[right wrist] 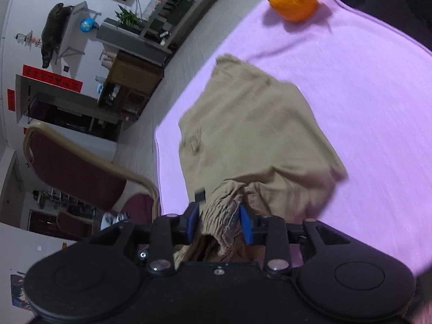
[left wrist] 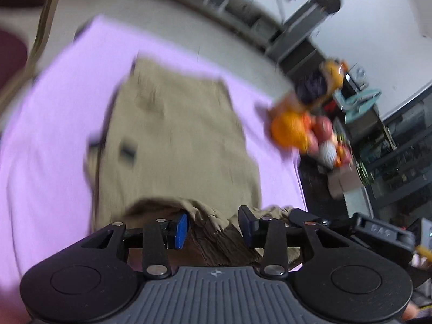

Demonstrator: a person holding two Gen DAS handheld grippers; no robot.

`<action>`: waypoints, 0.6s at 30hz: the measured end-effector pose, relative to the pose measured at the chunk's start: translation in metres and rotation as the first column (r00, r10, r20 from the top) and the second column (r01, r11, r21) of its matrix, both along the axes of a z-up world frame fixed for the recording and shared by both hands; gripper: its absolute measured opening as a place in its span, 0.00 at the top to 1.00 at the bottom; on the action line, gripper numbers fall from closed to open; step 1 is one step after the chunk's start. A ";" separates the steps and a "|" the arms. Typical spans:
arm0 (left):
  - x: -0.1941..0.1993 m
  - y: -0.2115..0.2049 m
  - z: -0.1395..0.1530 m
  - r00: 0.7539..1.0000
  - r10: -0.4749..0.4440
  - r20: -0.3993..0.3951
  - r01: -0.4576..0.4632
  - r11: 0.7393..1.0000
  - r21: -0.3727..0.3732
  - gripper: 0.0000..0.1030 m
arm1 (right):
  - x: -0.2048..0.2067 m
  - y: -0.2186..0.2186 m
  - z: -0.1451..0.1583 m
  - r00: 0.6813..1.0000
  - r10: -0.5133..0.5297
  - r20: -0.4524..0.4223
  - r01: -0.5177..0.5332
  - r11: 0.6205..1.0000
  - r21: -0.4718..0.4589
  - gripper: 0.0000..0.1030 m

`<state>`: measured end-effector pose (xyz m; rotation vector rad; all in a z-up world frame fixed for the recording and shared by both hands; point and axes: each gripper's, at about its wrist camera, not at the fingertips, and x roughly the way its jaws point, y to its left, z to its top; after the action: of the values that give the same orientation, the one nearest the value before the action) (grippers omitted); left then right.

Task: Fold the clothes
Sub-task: 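Lift the cuffs with the right gripper and fold them onto the waistband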

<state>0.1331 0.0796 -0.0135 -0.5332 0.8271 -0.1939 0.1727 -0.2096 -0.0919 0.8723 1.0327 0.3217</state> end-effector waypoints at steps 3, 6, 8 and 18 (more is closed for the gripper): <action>-0.011 0.019 0.015 0.982 0.050 0.182 -0.043 0.998 -0.043 0.47 | 0.022 0.000 0.008 0.999 -0.004 0.052 0.005 1.000 -0.007 0.55; -0.017 0.033 0.023 0.961 0.081 0.265 -0.080 0.997 -0.015 0.39 | 0.033 -0.004 0.024 0.986 0.040 0.160 -0.030 0.998 -0.064 0.45; -0.008 0.037 0.018 0.968 0.087 0.234 -0.100 0.994 0.043 0.39 | 0.041 -0.008 0.029 0.975 0.061 0.212 -0.042 0.995 -0.091 0.44; 0.050 0.005 -0.050 0.993 -0.114 0.015 0.105 0.948 0.300 0.56 | 0.093 0.009 -0.043 0.964 0.233 0.132 -0.208 0.962 -0.179 0.43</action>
<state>0.1830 0.0849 -0.0635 -0.1989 0.8373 -0.1748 0.2657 -0.2002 -0.1352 0.5759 1.0007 0.4774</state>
